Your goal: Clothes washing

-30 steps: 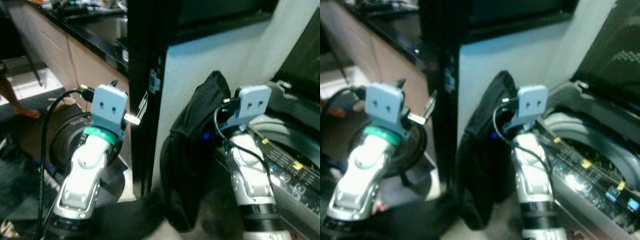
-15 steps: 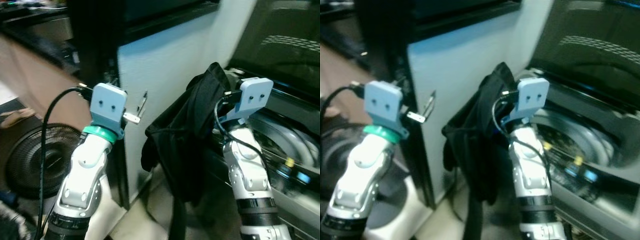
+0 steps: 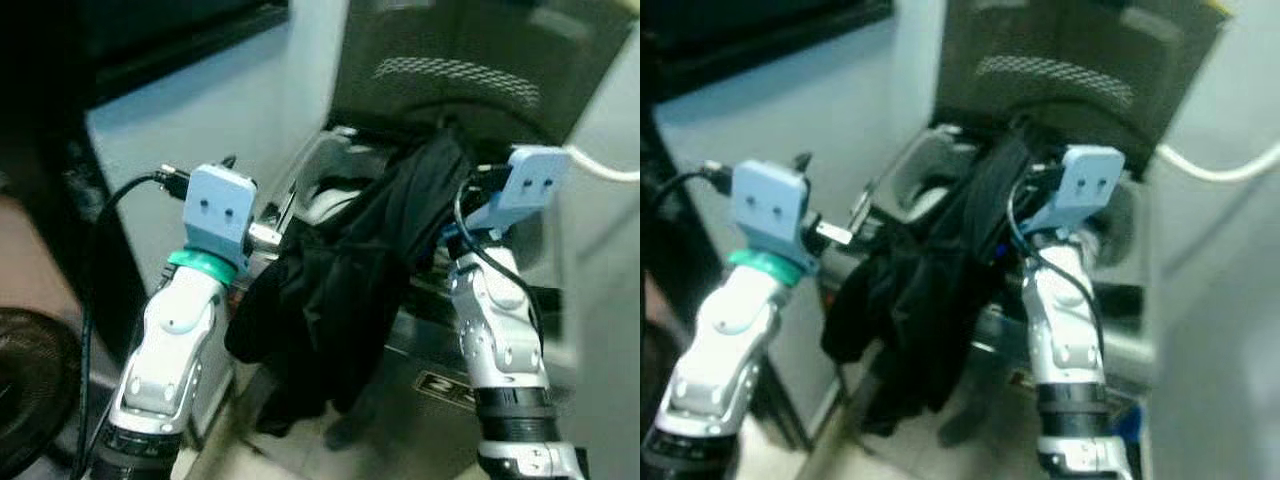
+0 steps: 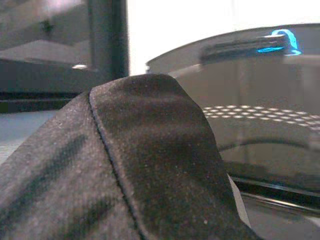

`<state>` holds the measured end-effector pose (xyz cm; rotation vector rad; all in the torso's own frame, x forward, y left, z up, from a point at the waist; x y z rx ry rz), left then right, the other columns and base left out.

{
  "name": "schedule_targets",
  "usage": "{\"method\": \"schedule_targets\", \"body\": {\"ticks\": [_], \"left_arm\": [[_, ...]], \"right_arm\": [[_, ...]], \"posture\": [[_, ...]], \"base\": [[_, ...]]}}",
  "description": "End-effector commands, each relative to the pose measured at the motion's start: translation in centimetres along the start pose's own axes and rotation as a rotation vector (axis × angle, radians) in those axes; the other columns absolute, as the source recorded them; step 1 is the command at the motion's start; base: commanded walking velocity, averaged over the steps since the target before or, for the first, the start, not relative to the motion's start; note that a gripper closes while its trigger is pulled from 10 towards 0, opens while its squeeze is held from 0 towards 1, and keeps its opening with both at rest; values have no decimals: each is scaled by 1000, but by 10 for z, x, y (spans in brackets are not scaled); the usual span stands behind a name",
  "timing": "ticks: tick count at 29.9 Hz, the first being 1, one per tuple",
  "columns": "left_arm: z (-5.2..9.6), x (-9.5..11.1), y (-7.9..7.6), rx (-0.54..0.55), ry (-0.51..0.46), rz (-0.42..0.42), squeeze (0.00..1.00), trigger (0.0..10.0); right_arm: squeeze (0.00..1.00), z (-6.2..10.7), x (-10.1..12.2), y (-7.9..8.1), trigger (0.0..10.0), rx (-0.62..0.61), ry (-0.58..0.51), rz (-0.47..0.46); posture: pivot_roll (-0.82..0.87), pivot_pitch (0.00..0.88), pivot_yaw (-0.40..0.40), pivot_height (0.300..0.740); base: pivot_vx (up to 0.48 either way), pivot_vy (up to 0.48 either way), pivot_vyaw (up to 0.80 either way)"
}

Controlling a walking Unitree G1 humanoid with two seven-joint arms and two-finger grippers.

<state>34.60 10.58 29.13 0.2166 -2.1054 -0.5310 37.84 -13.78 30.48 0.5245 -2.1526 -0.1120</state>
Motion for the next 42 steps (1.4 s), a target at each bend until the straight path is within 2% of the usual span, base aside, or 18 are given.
{"method": "schedule_targets", "body": {"ticks": [1, 6, 13, 22, 32, 35, 37, 40, 42], "left_arm": [[1, -3, -1, 0, 18, 7, 0, 10000], [1, -3, -1, 2, 20, 10, 0, 10000], [1, -4, 0, 6, 24, 15, 0, 10000], [1, -4, 1, 8, 25, 16, 0, 10000], [1, -3, 1, 7, 22, 1, 0, 10000], [1, -2, 1, 7, 19, -1, 0, 10000], [-2, 4, 2, 6, -11, -29, 0, 10000], [-4, 8, 2, 4, -28, -49, 0, 10000], [-9, 17, -1, -8, -67, -71, 0, 10000]], "right_arm": [[0, 0, 1, -1, 10000, -6, -4, -11], [0, 0, -1, -4, 10000, -19, 4, -16], [0, 1, -4, -10, 10000, -53, 16, -23], [0, 1, -6, -11, 10000, -57, 30, 2], [0, 2, -7, -8, 10000, -40, 30, -1], [0, 2, -7, -3, 10000, -12, 33, 10], [0, 0, -7, 15, 10000, 86, 36, 24], [0, -3, -6, 23, 10000, 127, 33, 23], [0, -18, 5, 47, 10000, 231, -4, 20]], "posture": [[73, 13, -8, 740], [73, 14, -8, 740], [73, 14, -8, 740], [71, 22, -8, 740], [74, 26, -8, 740], [73, 27, -6, 740], [73, 27, -6, 740], [72, 36, -7, 740], [72, 41, -12, 740]], "base": [[0, 0, -800], [0, 160, -800], [0, 480, -800], [0, 410, 0], [0, 0, 0], [0, 0, 0], [0, 0, 0], [0, 0, 0], [0, 0, 0]]}}
Point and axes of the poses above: a point about 5 cm out from each wrist's last joint towards the gripper, its own z axis pointing back from the gripper into the wrist, its own x axis along the axis of the wrist's last joint, y = z × x, the point moved 5 cm from there along -z, pointing out of the wrist towards the gripper, and after that the axes turned 13 degrees about -z, right-handed, at the moved point
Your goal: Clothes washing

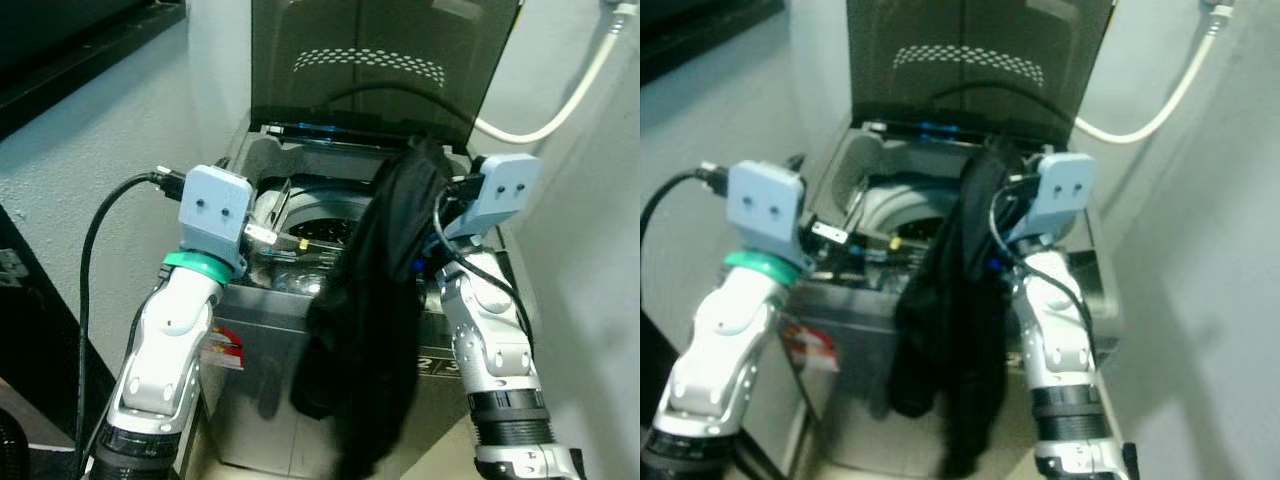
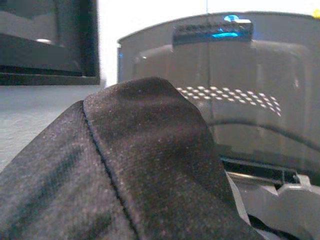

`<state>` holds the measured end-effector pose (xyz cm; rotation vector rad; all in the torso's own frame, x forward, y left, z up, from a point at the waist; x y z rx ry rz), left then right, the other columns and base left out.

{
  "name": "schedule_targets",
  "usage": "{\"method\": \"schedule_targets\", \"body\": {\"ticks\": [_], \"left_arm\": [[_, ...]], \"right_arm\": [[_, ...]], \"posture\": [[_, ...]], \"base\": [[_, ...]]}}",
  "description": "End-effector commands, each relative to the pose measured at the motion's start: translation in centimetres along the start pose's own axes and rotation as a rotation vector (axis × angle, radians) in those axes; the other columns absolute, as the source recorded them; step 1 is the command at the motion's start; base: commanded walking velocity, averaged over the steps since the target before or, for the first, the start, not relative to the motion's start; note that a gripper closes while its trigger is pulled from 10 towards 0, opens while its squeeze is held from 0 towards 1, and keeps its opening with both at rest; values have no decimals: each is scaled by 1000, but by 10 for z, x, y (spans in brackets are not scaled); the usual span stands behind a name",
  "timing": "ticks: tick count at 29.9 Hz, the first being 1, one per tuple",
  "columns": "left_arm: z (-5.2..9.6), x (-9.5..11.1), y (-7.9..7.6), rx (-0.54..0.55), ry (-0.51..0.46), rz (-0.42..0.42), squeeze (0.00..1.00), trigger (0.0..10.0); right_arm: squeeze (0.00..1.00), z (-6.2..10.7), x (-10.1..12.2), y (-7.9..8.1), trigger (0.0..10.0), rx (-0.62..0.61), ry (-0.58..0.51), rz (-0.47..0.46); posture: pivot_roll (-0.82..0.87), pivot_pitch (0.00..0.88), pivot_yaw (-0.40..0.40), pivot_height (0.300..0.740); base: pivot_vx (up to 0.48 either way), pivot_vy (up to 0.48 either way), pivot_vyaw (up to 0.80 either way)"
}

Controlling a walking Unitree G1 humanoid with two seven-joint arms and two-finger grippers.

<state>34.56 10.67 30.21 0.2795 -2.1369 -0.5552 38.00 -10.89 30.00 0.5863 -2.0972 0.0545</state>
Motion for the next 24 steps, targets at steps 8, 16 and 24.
{"method": "schedule_targets", "body": {"ticks": [8, 16, 24], "left_arm": [[14, 30, -30, -237, -81, 109, 0, 10000], [10, 23, -2, -74, -50, 51, 0, 10000], [7, 24, 1, -62, -45, 46, 0, 10000]], "right_arm": [[0, -59, 80, 58, 10000, 203, -276, -20], [0, -58, 89, 59, 10000, 191, -326, -27], [0, -58, 82, 55, 10000, 179, -314, -39]], "posture": [[112, 49, -40, 740], [138, 51, -56, 740], [129, 46, -41, 740]], "base": [[0, 0, 0], [104, 0, 0], [432, 0, 0]]}}
Point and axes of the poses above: a point about 5 cm out from each wrist's last joint towards the gripper, its own z axis pointing back from the gripper into the wrist, its own x axis along the axis of the wrist's last joint, y = z × x, the point moved 5 cm from there along -z, pointing out of the wrist towards the gripper, and after that the axes turned 13 degrees about -z, right-handed, at the moved point
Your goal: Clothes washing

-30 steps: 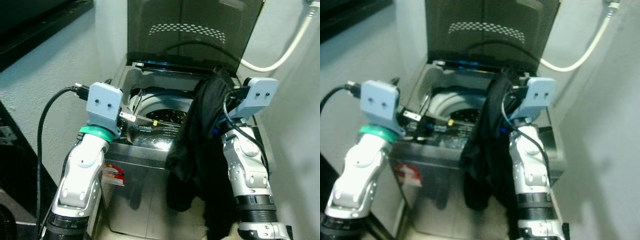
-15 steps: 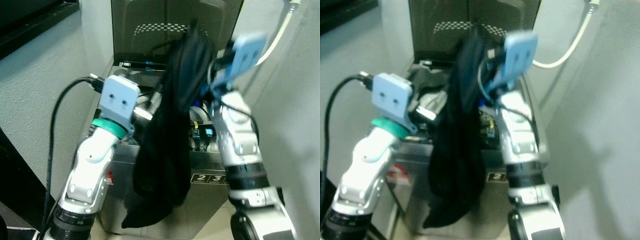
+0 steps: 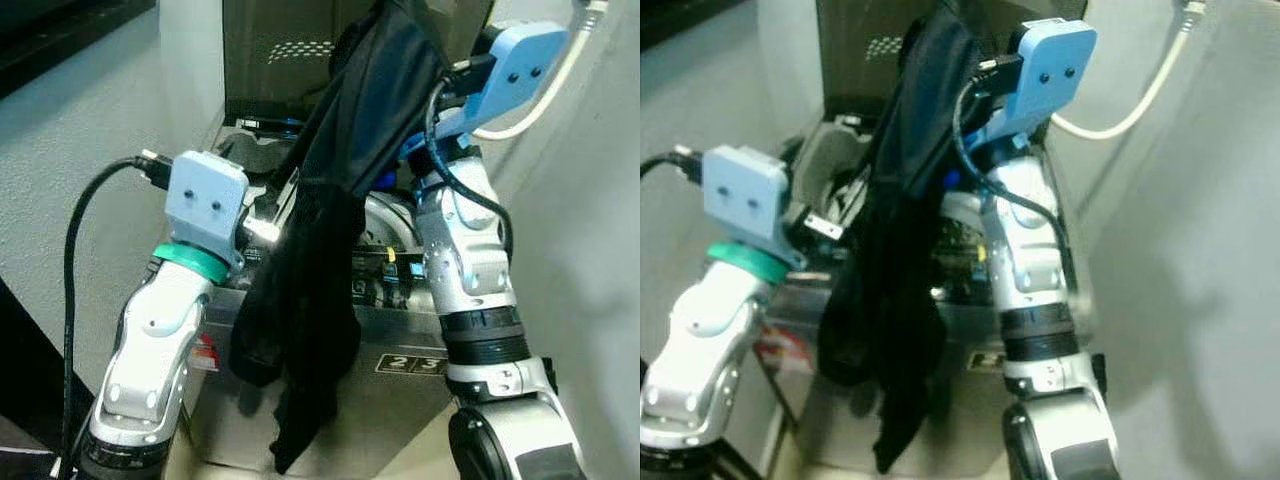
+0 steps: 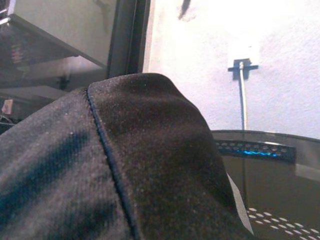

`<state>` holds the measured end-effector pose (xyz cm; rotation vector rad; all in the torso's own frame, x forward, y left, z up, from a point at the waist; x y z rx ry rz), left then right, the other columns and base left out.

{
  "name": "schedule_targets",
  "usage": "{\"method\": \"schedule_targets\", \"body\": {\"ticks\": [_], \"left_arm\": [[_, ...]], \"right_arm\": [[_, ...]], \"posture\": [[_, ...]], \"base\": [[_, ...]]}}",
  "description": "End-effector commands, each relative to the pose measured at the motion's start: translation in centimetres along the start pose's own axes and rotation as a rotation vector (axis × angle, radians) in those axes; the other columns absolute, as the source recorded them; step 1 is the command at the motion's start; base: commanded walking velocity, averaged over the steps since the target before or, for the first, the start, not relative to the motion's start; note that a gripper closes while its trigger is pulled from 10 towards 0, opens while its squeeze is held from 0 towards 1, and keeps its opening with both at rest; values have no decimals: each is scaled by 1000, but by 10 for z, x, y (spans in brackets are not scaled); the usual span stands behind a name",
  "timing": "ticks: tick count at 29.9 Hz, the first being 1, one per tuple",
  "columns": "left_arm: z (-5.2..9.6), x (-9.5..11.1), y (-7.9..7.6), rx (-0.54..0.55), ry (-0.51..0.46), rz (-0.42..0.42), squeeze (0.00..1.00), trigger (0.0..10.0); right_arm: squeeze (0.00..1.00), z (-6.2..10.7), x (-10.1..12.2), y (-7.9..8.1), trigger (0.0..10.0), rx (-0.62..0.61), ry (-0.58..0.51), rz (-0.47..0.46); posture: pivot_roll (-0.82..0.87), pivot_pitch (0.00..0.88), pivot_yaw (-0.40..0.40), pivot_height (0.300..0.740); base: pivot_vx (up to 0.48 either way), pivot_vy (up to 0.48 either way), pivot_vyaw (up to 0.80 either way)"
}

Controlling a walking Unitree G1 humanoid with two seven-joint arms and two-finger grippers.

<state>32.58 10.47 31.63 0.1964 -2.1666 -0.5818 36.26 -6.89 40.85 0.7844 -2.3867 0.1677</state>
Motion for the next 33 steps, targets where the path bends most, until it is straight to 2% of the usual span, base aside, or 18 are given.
{"method": "schedule_targets", "body": {"ticks": [1, 11, 25, 33], "left_arm": [[-1, 2, -4, -22, 0, 0, 0, 10000], [-3, 2, -7, -38, 3, 12, 0, 10000], [-3, 2, -9, -47, 6, 26, 0, 10000], [-3, 5, -11, -70, -5, 15, 0, 10000]], "right_arm": [[0, 1, 3, -7, 10000, -19, -18, -4], [0, 3, 3, -13, 10000, -34, -18, 11], [0, 4, 2, -16, 10000, -36, -16, 14], [0, 3, 0, -10, 10000, 0, 1, -16]], "posture": [[129, 46, -41, 740], [118, 39, -31, 740], [118, 37, -33, 740], [116, 41, -34, 740]], "base": [[394, 0, 0], [344, 0, 0], [0, 0, 0], [0, 0, 0]]}}
Point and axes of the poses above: a point about 5 cm out from each wrist's last joint towards the gripper, its own z axis pointing back from the gripper into the wrist, its own x axis along the axis of the wrist's last joint, y = z × x, the point moved 5 cm from there along -z, pointing out of the wrist towards the gripper, and after that the axes turned 13 degrees about -z, right-handed, at the moved point
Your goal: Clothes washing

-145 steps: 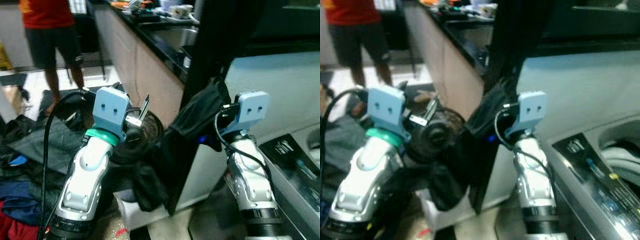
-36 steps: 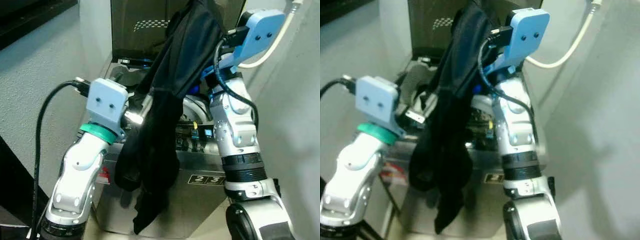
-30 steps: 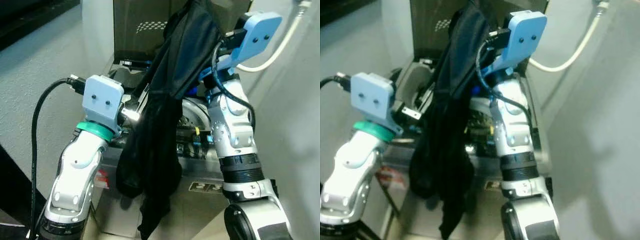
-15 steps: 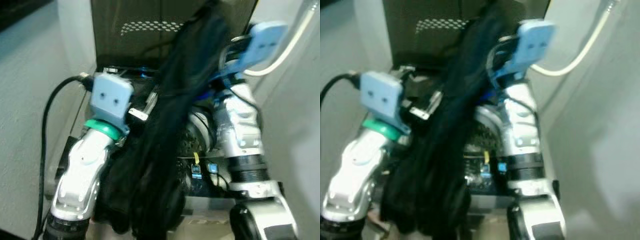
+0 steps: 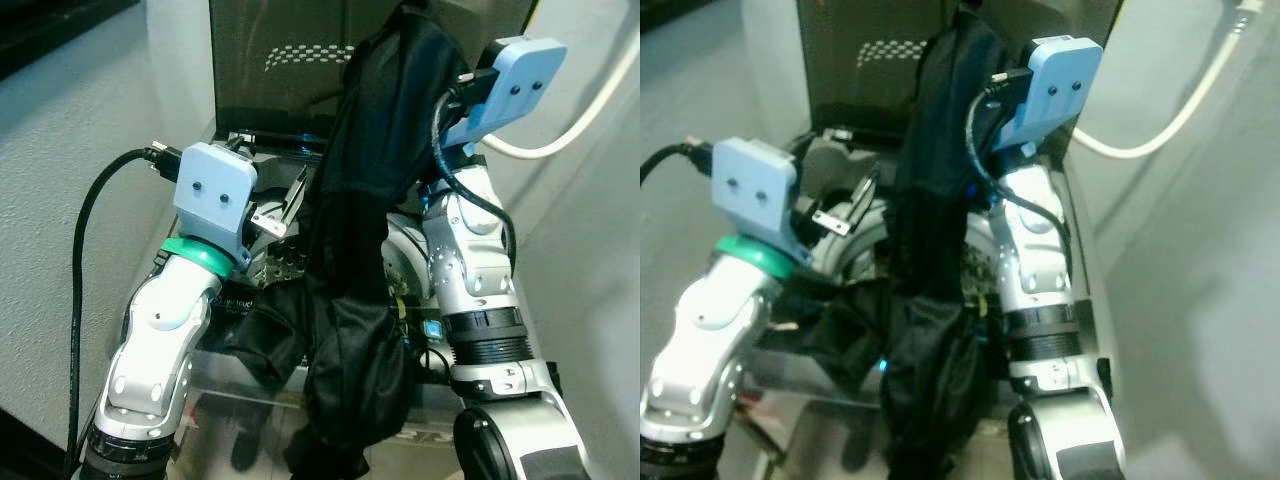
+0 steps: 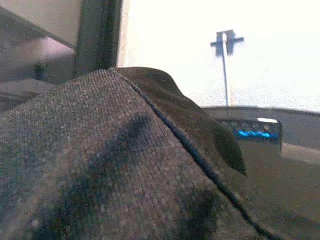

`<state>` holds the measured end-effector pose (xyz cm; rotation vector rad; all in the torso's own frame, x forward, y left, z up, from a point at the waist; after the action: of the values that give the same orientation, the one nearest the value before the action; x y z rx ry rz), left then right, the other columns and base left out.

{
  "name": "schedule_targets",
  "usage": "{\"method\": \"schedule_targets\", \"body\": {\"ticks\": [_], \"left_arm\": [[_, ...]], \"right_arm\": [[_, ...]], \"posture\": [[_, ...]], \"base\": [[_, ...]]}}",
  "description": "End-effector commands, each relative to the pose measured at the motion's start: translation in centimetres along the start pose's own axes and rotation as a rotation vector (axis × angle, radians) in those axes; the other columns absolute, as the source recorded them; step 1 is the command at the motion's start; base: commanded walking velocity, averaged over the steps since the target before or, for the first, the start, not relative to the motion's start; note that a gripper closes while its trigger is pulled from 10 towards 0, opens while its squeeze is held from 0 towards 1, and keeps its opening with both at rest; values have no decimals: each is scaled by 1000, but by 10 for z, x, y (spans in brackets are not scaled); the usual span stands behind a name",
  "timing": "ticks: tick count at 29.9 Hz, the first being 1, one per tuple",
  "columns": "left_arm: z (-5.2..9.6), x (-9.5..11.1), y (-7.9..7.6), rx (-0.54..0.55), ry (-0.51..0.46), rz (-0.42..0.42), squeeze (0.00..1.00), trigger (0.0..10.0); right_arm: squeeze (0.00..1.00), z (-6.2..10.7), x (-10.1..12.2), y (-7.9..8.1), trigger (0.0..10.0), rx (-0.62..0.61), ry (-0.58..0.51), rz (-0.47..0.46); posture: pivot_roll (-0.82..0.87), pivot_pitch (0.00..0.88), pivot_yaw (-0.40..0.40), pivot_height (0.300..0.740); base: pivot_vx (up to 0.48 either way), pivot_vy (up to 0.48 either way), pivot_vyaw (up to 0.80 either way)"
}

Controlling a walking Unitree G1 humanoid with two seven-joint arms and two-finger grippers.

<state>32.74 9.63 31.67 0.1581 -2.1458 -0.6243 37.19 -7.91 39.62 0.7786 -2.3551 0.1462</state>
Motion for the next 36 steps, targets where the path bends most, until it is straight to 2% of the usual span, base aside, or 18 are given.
{"method": "schedule_targets", "body": {"ticks": [1, 3, 5, 7, 10, 11, 12, 14, 17, 18, 21, 23, 26, 28, 30, 31, 34, 36], "left_arm": [[3, 3, -6, -57, -14, 3, 0, 10000], [5, 4, -8, -96, -19, 20, 0, 10000], [13, 10, -13, -198, -39, 131, 0, 10000], [13, 10, -13, -198, -39, 131, 0, 10000], [41, 32, -40, -492, -115, 345, 0, 10000], [41, 32, -40, -492, -115, 345, 0, 10000], [49, 37, -47, -561, -131, 372, 0, 10000], [49, 37, -47, -561, -131, 372, 0, 10000], [68, 31, -68, -700, -100, 389, 0, 10000], [68, 31, -68, -700, -100, 389, 0, 10000], [62, 7, -72, -671, -14, 385, 0, 10000], [56, -2, -73, -650, 16, 343, 0, 10000], [29, -24, -62, -536, 90, 240, 0, 10000], [29, -24, -62, -536, 90, 240, 0, 10000], [12, -34, -50, -450, 107, 209, 0, 10000], [12, -34, -50, -450, 107, 209, 0, 10000], [-20, -52, -8, -198, 152, 113, 0, 10000], [-30, -60, 18, -67, 183, 57, 0, 10000]], "right_arm": [[0, -4, 6, 10, 10000, 56, -10, -25], [0, -4, 4, 15, 10000, 92, 8, -48], [0, -3, 2, 26, 10000, 160, 31, -105], [0, -3, 2, 26, 10000, 160, 31, -105], [0, -10, 18, 40, 10000, 260, 14, -228], [0, -10, 18, 40, 10000, 260, 14, -228], [0, -12, 22, 42, 10000, 276, 5, -247], [0, -12, 22, 42, 10000, 276, 5, -247], [0, -21, 43, 45, 10000, 315, -50, -318], [0, -21, 43, 45, 10000, 315, -50, -318], [0, -21, 57, 49, 10000, 358, -80, -383], [0, -20, 60, 51, 10000, 369, -82, -393], [0, -17, 64, 56, 10000, 397, -82, -422], [0, -17, 64, 56, 10000, 397, -82, -422], [0, -16, 65, 59, 10000, 407, -86, -433], [0, -16, 65, 59, 10000, 407, -86, -433], [0, -13, 71, 57, 10000, 404, -104, -469], [0, -13, 73, 54, 10000, 396, -108, -486]], "posture": [[118, 44, -36, 740], [118, 44, -36, 740], [118, 44, -36, 740], [118, 44, -36, 740], [120, 47, -39, 740], [120, 47, -39, 740], [120, 47, -38, 740], [120, 47, -38, 740], [119, 48, -37, 740], [119, 48, -37, 740], [117, 49, -34, 740], [117, 49, -34, 740], [108, 48, -25, 740], [108, 48, -25, 740], [104, 47, -20, 740], [104, 47, -20, 740], [99, 45, -12, 740], [97, 45, -10, 740]], "base": [[0, 0, 0], [0, 0, 0], [0, 0, 0], [0, 0, 0], [0, 0, 0], [0, 0, 0], [0, 0, 0], [0, 0, 0], [0, 0, 0], [0, 0, 0], [0, 0, 0], [0, 0, 0], [0, 0, 0], [0, 0, 0], [0, 0, 0], [0, 0, 0], [0, 0, 0], [0, 0, 0]]}}
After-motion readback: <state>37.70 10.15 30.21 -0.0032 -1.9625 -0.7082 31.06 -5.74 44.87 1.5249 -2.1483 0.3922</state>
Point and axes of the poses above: a point about 5 cm out from each wrist's last joint towards the gripper, its own z axis pointing back from the gripper into the wrist, its own x axis along the axis of the wrist's last joint, y = z × x, the point moved 5 cm from there along -z, pointing out of the wrist towards the gripper, and after that the axes turned 13 degrees about -z, right-handed, at the moved point
